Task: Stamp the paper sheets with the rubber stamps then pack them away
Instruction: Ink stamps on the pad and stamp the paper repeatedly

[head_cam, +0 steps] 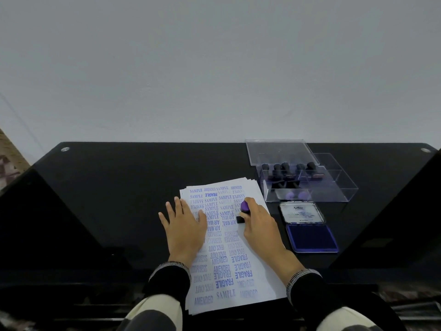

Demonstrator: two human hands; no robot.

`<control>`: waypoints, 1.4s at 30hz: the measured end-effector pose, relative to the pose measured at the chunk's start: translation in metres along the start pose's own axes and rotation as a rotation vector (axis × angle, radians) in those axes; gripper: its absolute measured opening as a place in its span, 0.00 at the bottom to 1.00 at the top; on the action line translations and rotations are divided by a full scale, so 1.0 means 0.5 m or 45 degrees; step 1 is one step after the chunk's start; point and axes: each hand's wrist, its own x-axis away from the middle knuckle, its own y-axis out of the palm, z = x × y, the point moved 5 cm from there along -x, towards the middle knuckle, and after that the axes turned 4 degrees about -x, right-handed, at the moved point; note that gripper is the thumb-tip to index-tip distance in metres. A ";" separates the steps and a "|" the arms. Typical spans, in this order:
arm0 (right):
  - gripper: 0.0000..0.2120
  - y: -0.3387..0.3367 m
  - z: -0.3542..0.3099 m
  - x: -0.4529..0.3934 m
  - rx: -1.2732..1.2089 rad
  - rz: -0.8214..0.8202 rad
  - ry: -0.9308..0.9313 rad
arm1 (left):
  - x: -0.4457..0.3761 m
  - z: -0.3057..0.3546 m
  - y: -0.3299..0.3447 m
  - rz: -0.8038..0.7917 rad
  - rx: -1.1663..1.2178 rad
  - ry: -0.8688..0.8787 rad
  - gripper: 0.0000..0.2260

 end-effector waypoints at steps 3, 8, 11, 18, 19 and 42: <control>0.14 0.000 0.000 0.000 -0.007 -0.015 0.010 | 0.000 0.000 0.000 0.004 0.003 -0.002 0.31; 0.10 -0.002 0.001 -0.003 -0.023 -0.030 0.005 | -0.001 0.000 0.000 0.002 0.009 -0.011 0.31; 0.07 -0.008 0.009 -0.005 -0.136 -0.097 0.038 | 0.000 0.001 -0.002 0.003 0.023 -0.014 0.31; 0.04 -0.047 0.062 -0.005 -0.896 0.103 0.497 | 0.000 0.002 -0.003 0.012 0.016 -0.021 0.31; 0.05 -0.053 0.068 -0.002 -1.014 0.168 0.540 | 0.000 0.001 -0.003 0.015 0.016 -0.022 0.31; 0.08 -0.183 0.119 -0.065 -1.299 0.592 0.621 | -0.001 0.002 -0.003 0.004 0.021 -0.025 0.32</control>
